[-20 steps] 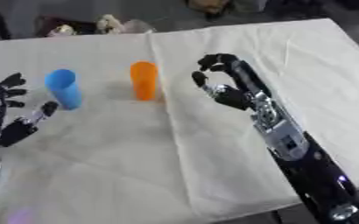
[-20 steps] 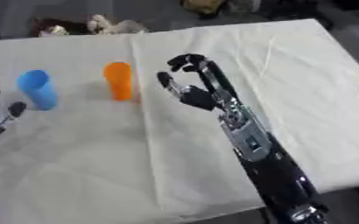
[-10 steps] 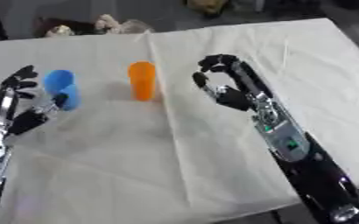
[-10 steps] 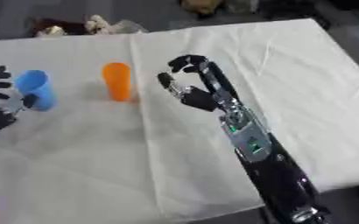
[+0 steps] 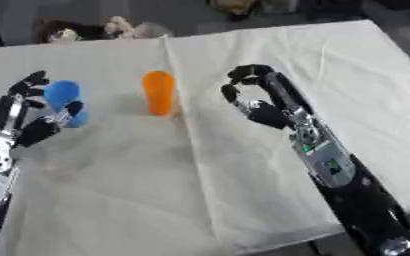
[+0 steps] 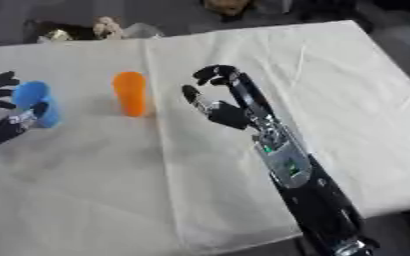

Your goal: Pour the contents of one cup into another cup.

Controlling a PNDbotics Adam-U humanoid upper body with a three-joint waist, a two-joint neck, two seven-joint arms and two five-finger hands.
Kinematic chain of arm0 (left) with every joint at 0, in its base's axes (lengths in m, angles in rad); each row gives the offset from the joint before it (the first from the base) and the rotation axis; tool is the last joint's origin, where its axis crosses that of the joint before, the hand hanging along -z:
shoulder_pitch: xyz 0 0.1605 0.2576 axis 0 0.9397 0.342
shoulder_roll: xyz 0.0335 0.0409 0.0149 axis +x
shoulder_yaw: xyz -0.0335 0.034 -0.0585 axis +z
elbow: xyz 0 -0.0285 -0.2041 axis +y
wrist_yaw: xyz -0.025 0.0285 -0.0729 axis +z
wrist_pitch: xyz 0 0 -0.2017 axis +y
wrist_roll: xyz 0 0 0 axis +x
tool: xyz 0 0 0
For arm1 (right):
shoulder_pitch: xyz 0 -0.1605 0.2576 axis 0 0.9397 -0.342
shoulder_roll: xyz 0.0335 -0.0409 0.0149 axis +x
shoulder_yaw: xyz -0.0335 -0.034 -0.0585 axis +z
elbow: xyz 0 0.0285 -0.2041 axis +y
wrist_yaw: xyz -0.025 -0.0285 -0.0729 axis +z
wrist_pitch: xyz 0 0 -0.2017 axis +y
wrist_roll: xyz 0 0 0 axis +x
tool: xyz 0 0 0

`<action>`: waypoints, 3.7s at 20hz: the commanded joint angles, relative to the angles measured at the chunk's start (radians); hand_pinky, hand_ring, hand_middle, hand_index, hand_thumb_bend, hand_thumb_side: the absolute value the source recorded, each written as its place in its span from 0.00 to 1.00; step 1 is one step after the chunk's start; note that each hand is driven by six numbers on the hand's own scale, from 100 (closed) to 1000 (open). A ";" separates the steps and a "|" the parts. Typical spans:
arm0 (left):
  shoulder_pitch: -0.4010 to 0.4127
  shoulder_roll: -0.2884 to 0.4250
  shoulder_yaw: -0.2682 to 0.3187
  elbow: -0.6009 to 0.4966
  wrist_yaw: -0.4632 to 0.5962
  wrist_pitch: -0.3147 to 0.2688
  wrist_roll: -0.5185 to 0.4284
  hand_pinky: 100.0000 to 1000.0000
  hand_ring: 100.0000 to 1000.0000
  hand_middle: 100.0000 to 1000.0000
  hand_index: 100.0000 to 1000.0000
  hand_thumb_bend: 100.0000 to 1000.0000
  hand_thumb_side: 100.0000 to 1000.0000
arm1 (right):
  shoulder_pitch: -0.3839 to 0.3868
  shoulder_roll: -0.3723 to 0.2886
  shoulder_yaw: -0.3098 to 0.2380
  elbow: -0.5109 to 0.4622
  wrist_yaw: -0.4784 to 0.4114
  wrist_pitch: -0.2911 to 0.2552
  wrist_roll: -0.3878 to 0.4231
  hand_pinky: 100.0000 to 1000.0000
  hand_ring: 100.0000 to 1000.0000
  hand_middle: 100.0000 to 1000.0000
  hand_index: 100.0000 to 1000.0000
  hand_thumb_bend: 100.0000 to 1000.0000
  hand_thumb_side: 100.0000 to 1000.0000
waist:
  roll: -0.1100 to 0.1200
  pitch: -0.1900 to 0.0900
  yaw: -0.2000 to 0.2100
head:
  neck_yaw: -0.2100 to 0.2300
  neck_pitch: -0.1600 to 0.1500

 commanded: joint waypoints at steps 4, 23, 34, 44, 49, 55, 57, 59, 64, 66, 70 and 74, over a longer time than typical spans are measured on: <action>-0.032 0.032 -0.006 0.004 0.000 -0.006 -0.001 0.62 0.73 0.75 0.94 0.65 0.63 | -0.019 -0.006 -0.002 -0.022 -0.008 -0.004 0.003 0.80 0.89 0.56 0.71 0.32 0.64 | 0.002 -0.012 -0.004 | 0.001 -0.010; -0.045 0.030 -0.018 0.040 -0.037 -0.021 -0.019 0.58 0.69 0.71 0.92 0.62 0.68 | -0.023 -0.005 -0.001 -0.021 -0.009 -0.004 0.005 0.80 0.89 0.56 0.71 0.31 0.65 | 0.000 -0.009 -0.014 | 0.001 -0.008; -0.049 0.024 -0.019 0.057 -0.033 -0.020 -0.017 0.48 0.60 0.61 0.90 0.55 0.70 | -0.025 -0.005 -0.001 -0.021 -0.011 -0.004 0.005 0.80 0.89 0.56 0.71 0.30 0.66 | -0.005 -0.003 -0.018 | 0.001 -0.008; -0.044 0.015 -0.025 0.071 -0.029 -0.027 -0.045 0.50 0.63 0.64 0.91 0.56 0.73 | -0.027 -0.005 -0.001 -0.021 -0.012 -0.004 0.004 0.80 0.89 0.56 0.71 0.29 0.66 | -0.006 0.002 -0.016 | -0.001 -0.007; -0.044 0.011 -0.027 0.078 -0.029 -0.029 -0.053 0.47 0.61 0.62 0.91 0.54 0.74 | -0.027 -0.006 -0.001 -0.020 -0.012 -0.005 0.004 0.80 0.89 0.56 0.71 0.29 0.67 | -0.007 0.003 -0.014 | -0.002 -0.006; -0.042 0.007 -0.030 0.087 -0.038 -0.028 -0.062 0.39 0.53 0.53 0.90 0.44 0.73 | -0.029 -0.006 -0.001 -0.020 -0.012 -0.004 0.004 0.80 0.89 0.56 0.71 0.28 0.67 | -0.008 0.005 -0.014 | -0.003 -0.005; -0.041 0.007 -0.032 0.089 -0.044 -0.030 -0.067 0.38 0.52 0.52 0.90 0.41 0.72 | -0.029 -0.006 -0.001 -0.020 -0.012 -0.004 0.004 0.80 0.89 0.56 0.71 0.28 0.67 | -0.008 0.005 -0.013 | -0.004 -0.005; -0.041 0.007 -0.034 0.090 -0.054 -0.033 -0.073 0.40 0.53 0.53 0.90 0.42 0.71 | -0.030 -0.005 -0.001 -0.020 -0.013 -0.004 0.004 0.80 0.89 0.56 0.71 0.28 0.67 | -0.007 0.005 -0.012 | -0.004 -0.005; -0.041 0.007 -0.038 0.088 -0.093 -0.045 -0.087 0.38 0.52 0.52 0.90 0.36 0.67 | -0.031 -0.004 -0.001 -0.020 -0.012 -0.005 0.005 0.79 0.89 0.56 0.71 0.28 0.67 | -0.008 0.004 -0.011 | -0.005 -0.006; -0.041 0.006 -0.038 0.090 -0.102 -0.049 -0.093 0.36 0.51 0.51 0.90 0.31 0.65 | -0.031 -0.004 -0.001 -0.020 -0.012 -0.005 0.005 0.79 0.89 0.56 0.71 0.27 0.68 | -0.008 0.004 -0.011 | -0.006 -0.006; -0.040 0.004 -0.037 0.094 -0.105 -0.050 -0.101 0.28 0.44 0.44 0.90 0.13 0.56 | -0.032 -0.003 -0.002 -0.020 -0.013 -0.005 0.003 0.79 0.89 0.56 0.71 0.27 0.68 | -0.009 0.004 -0.012 | -0.006 -0.006; -0.041 0.004 -0.036 0.095 -0.095 -0.044 -0.103 0.22 0.38 0.37 0.89 0.00 0.45 | -0.031 -0.003 -0.002 -0.019 -0.012 -0.005 0.004 0.79 0.89 0.56 0.71 0.27 0.68 | -0.008 0.003 -0.012 | -0.007 -0.007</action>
